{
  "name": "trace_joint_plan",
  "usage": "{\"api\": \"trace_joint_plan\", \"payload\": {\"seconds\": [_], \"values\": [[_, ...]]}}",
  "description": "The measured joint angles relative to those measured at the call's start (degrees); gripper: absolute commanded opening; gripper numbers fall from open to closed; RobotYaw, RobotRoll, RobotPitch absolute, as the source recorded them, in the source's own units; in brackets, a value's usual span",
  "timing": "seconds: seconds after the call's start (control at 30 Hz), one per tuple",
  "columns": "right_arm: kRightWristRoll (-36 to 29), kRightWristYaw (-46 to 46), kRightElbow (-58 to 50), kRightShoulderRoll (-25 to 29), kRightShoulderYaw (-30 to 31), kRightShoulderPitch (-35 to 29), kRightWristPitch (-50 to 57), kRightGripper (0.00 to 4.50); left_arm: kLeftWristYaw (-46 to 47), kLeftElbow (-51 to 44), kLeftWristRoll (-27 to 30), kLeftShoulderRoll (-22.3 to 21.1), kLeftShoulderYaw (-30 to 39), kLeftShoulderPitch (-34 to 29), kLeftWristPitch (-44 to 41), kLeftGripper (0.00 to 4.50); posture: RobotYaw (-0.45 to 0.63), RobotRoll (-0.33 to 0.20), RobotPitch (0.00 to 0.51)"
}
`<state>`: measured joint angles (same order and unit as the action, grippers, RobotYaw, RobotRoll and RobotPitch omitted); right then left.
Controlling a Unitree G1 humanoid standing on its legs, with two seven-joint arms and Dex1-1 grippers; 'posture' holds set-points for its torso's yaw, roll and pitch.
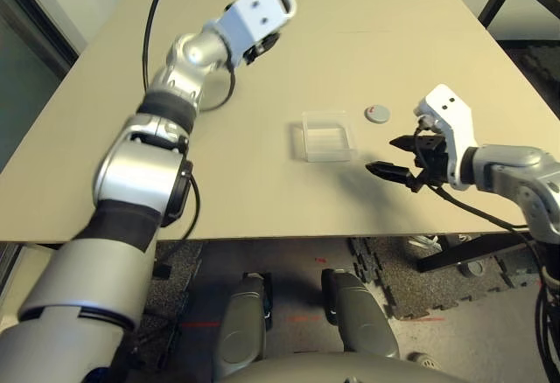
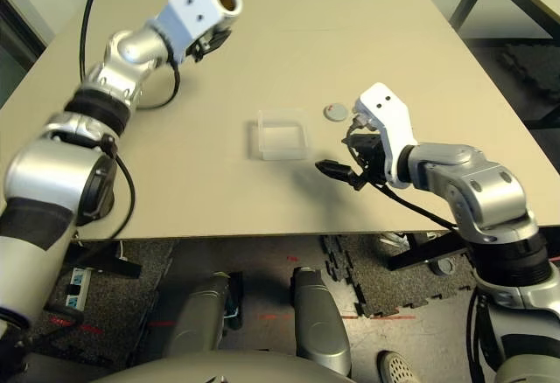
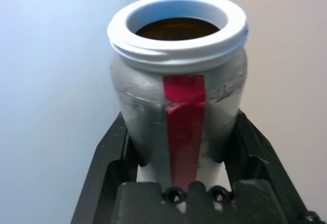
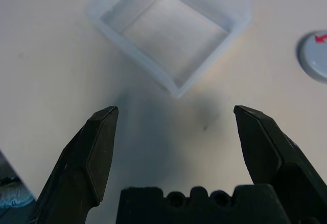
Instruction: Pour the medicine from the bottle into the box.
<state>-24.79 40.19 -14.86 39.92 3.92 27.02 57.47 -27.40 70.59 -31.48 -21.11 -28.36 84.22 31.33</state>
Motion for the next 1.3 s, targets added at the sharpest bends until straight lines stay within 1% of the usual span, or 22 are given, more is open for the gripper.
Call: {"api": "trace_joint_plan", "payload": {"seconds": [0.13,0.2,0.27,0.33,0.47,0.63,0.73,0.77,0.9,0.97,1.1,1.17,1.27,1.3], "values": [[1.7,-0.6,3.6,-2.5,1.0,2.0,-1.8,4.50,4.9,0.6,-13.9,1.7,-13.1,0.7,6.0,2.43,-0.17,0.000,0.126],[2.4,-1.1,4.8,-4.1,1.5,2.9,-2.7,4.50,7.6,1.0,-19.3,3.2,-18.3,0.7,8.1,2.43,-0.18,0.000,0.126],[2.9,-1.4,5.7,-5.2,1.8,3.6,-3.3,4.50,9.9,1.3,-22.6,4.6,-21.4,0.7,10.0,2.43,-0.19,0.000,0.127],[3.1,-1.9,6.1,-5.9,1.8,3.8,-3.6,4.50,11.5,1.8,-24.4,5.8,-23.0,0.7,11.2,2.43,-0.20,0.000,0.129],[3.5,-2.5,6.2,-6.7,1.8,3.9,-3.8,4.50,12.8,2.3,-25.2,7.1,-23.4,0.7,11.3,2.43,-0.20,0.000,0.133],[3.5,-2.6,6.2,-6.7,1.7,3.9,-3.8,4.50,14.3,2.3,-26.8,7.5,-24.5,0.8,11.2,2.43,-0.20,0.000,0.134],[3.4,-2.6,6.2,-6.7,1.7,3.9,-3.6,4.50,13.1,2.8,-25.9,7.5,-23.4,0.8,11.2,2.43,-0.20,0.000,0.134],[3.4,-2.6,6.2,-6.6,1.7,3.8,-3.4,4.50,12.1,3.1,-24.8,7.5,-22.3,0.8,11.2,2.43,-0.20,0.000,0.134],[2.2,-1.9,5.5,-6.4,1.0,3.5,-2.2,4.50,4.2,4.5,-15.0,7.4,-12.6,-0.5,8.8,2.43,-0.19,0.000,0.141],[1.1,-0.8,4.3,-5.4,0.4,2.9,-1.5,4.50,0.2,4.6,-7.7,7.5,-5.1,-1.9,4.9,2.43,-0.19,0.000,0.142],[0.1,1.2,2.7,-2.5,-0.3,1.4,-0.7,4.50,-6.2,4.6,9.8,7.4,13.4,-4.0,-7.9,2.43,-0.18,0.000,0.147],[-0.4,2.0,2.5,-2.3,-0.3,1.1,-0.5,4.50,-6.4,4.6,21.1,8.0,25.4,-5.3,-17.6,2.43,-0.18,0.000,0.150],[-0.6,2.7,2.0,-1.8,-0.3,1.1,-0.5,4.50,-3.1,4.2,30.5,7.9,35.7,-8.1,-24.7,2.43,-0.17,0.000,0.153],[-0.7,2.9,1.9,-1.6,-0.3,1.1,-0.5,4.50,-1.8,4.1,32.6,7.9,38.1,-9.2,-25.8,2.43,-0.17,0.000,0.153]]}}
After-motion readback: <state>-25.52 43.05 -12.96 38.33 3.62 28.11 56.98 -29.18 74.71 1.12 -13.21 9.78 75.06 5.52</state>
